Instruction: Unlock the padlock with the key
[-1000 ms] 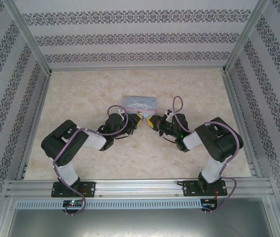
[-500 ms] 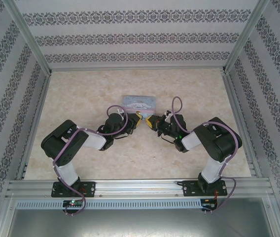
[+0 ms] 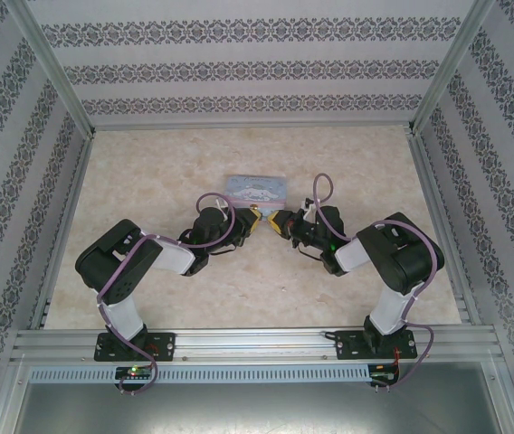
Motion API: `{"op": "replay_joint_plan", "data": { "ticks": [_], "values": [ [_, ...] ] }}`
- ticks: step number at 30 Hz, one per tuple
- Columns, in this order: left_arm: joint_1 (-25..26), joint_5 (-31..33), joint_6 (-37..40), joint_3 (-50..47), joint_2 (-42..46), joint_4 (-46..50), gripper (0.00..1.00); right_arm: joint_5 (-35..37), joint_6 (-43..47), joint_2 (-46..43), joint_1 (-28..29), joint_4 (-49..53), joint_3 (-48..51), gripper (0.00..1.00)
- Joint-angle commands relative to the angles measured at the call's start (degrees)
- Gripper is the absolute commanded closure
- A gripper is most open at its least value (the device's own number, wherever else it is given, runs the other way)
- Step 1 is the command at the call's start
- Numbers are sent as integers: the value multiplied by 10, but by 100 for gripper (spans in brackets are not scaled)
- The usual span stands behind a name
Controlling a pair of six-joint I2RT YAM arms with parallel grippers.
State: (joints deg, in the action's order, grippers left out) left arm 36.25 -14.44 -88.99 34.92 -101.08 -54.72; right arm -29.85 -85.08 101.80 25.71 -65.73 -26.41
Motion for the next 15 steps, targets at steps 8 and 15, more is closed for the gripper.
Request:
{"op": "replay_joint_plan", "data": {
  "ticks": [8, 15],
  "values": [
    [27, -102, -8, 4, 13, -55, 100, -16, 90, -8, 0, 44, -47, 100],
    [27, -105, -10, 4, 13, -59, 100, -14, 116, -5, -1, 62, -59, 100]
  ]
}}
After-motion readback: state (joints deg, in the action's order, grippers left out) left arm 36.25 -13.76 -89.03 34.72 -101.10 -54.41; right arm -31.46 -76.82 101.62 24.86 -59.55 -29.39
